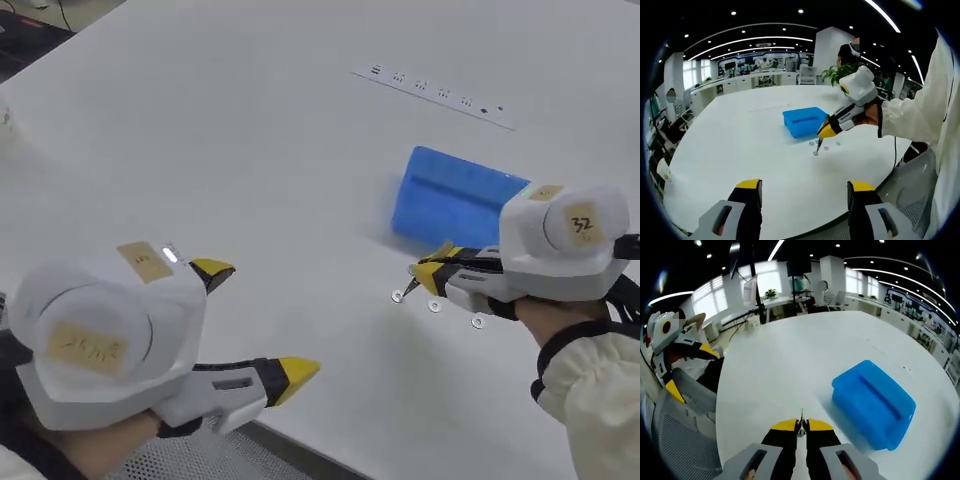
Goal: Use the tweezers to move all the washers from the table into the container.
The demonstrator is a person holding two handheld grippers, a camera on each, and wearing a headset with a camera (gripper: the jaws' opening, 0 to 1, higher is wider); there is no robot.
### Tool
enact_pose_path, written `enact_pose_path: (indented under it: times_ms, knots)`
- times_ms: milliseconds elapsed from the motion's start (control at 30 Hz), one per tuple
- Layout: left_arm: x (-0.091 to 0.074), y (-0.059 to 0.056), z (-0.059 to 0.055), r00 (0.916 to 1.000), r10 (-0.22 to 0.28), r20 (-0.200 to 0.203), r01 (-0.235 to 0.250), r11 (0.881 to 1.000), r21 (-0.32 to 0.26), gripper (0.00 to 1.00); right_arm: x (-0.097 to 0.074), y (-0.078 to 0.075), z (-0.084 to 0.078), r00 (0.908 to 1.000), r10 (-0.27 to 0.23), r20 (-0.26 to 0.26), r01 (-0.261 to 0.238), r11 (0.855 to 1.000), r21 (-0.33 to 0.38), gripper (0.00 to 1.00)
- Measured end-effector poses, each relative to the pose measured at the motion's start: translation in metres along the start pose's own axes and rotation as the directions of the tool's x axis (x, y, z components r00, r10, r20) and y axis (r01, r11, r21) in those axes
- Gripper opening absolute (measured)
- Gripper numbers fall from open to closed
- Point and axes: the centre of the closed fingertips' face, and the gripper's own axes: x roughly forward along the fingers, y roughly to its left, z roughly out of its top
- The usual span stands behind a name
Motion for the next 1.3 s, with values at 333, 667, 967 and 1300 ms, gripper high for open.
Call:
enact_pose_path:
  times_ms: [333,667,967,1300]
  knots:
    - [-0.0011,0.0033,-0.0007,0.9999,0.008,-0.007,-0.008,1.000,-0.001,0.70,0.0035,-0.0033,-0.0003,0.9999,-0.015,0.003,0.015,1.000,0.005,0.02]
    - [-0.0019,0.0035,-0.0045,0.9997,0.014,-0.020,-0.014,1.000,0.006,0.71,0.0049,-0.0043,0.0004,0.9999,-0.014,0.006,0.014,1.000,0.009,0.03]
    - [-0.0030,0.0041,-0.0033,0.9997,0.017,-0.019,-0.017,1.000,0.006,0.71,0.0049,-0.0014,0.0010,0.9999,-0.005,0.008,0.005,1.000,0.016,0.03]
    - [-0.0039,0.0050,-0.0024,0.9996,0.021,-0.018,-0.021,1.000,0.012,0.70,0.0029,0.0002,0.0002,1.0000,0.004,0.008,-0.004,1.000,0.027,0.03]
